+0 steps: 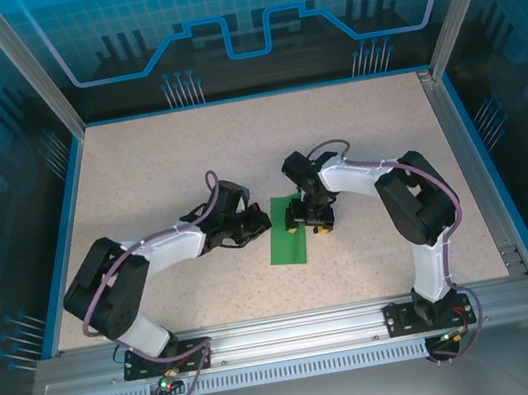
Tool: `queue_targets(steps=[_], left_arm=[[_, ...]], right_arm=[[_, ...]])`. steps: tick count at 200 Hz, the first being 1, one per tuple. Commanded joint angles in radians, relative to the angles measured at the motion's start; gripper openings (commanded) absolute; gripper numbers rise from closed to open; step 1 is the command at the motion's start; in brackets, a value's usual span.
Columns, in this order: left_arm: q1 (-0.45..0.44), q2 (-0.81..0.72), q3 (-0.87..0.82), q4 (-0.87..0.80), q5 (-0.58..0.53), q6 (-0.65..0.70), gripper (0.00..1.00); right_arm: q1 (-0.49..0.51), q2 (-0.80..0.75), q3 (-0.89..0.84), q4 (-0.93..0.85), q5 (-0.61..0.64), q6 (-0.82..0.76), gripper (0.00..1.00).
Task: Fold a paper plane with a square sheet of paper (pick it up from the middle)
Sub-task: Hold the square sheet of paper at the center of the table.
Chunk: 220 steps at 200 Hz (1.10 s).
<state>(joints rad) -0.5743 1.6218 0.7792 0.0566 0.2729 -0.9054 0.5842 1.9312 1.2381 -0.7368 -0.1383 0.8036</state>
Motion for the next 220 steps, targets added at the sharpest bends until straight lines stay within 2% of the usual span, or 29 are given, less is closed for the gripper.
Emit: queue_targets(steps=[1,60,166,220], left_arm=[[-0.012,0.059,0.044,0.044,0.046,-0.023,0.00],[-0.039,0.153,0.108,0.003,0.028,-0.019,0.00],[-0.062,0.220,0.152,-0.127,-0.059,0.015,0.00],[-0.067,0.230,0.150,-0.160,-0.078,0.031,0.00]], right_arm=[[0.011,0.123,-0.069,0.066,0.091,-0.032,0.67],[0.013,0.123,-0.088,0.083,0.092,-0.022,0.67],[0.014,0.130,-0.098,0.102,0.080,-0.006,0.67],[-0.004,0.072,-0.074,0.142,0.023,-0.023,0.70]])
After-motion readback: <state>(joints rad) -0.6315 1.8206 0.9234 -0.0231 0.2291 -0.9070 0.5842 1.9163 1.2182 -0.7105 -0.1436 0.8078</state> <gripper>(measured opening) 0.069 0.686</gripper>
